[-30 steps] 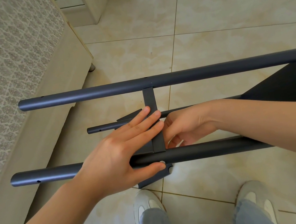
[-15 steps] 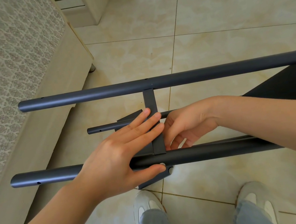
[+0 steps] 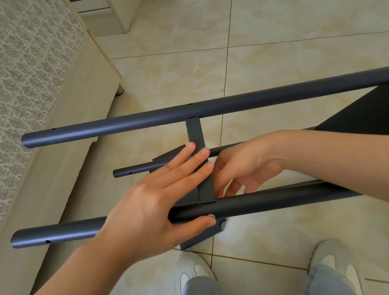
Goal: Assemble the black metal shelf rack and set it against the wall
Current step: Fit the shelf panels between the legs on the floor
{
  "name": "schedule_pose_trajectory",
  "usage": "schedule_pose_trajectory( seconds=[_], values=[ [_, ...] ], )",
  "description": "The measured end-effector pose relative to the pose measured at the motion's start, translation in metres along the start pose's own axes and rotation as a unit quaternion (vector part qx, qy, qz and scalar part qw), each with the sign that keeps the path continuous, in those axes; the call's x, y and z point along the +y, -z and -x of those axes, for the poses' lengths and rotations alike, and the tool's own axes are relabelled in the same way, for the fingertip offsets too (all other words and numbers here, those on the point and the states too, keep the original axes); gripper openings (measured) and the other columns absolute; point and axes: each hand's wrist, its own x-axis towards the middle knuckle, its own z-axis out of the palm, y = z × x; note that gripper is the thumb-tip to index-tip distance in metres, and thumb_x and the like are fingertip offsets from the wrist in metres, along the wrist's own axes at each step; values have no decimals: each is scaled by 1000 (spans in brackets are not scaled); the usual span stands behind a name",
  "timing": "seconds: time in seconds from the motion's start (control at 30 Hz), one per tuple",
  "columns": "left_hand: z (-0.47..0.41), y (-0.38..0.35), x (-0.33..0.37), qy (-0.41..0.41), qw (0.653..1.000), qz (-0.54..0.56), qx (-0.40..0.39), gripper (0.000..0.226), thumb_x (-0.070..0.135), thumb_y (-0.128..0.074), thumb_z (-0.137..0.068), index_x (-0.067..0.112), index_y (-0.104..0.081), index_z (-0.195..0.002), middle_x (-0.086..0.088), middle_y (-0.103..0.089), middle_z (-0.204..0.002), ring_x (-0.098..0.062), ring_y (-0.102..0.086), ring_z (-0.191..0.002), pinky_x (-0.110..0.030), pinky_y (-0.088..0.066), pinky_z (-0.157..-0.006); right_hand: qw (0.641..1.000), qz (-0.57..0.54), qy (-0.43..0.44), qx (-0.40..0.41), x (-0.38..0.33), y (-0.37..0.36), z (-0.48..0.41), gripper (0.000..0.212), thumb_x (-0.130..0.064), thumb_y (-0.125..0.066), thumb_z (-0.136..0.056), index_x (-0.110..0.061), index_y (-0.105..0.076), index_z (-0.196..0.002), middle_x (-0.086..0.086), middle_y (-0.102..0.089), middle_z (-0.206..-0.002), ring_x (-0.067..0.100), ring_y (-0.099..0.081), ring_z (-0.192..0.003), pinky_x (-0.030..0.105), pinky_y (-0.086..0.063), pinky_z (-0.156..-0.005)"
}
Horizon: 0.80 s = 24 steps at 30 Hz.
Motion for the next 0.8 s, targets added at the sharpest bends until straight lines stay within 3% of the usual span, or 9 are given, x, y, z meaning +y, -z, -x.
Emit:
schedule_pose_trajectory(
  seconds=[0.1, 0.3, 0.47, 0.63, 0.8],
  values=[
    [0, 0, 0, -1, 1000, -3, 0, 72, 53, -65, -88, 19, -45, -149, 5, -38, -159, -14, -26, -151, -43, -40, -114, 1000, -13, 17, 0, -1, -1, -3, 36, -15, -65, -92, -1, -63, -125, 19, -64, -126, 24, -62, -102, 42, -55, -92],
    [-1, 0, 1, 2, 1000, 1, -1, 72, 53, -65, -88, 20, -44, -149, 6, -37, -159, -14, -26, -151, -46, -42, -112, 1000, -14, 17, -5, 0, 5, 2, 24, -12, -66, -90, 0, -70, -109, 10, -71, -96, 20, -64, -91, 32, -57, -79],
    [0, 0, 2, 3, 1000, -2, -2, 72, 54, -64, -88, 19, -45, -149, 5, -38, -159, -14, -26, -151, -44, -41, -113, 999, -26, 26, -4, 1, 1, -3, 35, -11, -64, -92, 4, -63, -123, 23, -66, -119, 24, -62, -97, 34, -55, -86],
    [0, 1, 2, 4, 1000, -6, 0, 72, 54, -64, -88, 20, -45, -148, 5, -38, -159, -13, -26, -151, -44, -41, -113, 999, -34, 14, -9, 1, 5, 0, 23, -9, -64, -91, 4, -69, -110, 13, -70, -97, 20, -65, -87, 29, -56, -81],
    [0, 0, 1, -3, 1000, -7, 5, 72, 54, -64, -89, 19, -46, -148, 5, -38, -159, -14, -27, -151, -44, -43, -112, 1000, -8, 12, 3, -2, 2, -2, 36, -15, -67, -90, 1, -64, -122, 19, -68, -116, 21, -64, -97, 36, -54, -89]
  ],
)
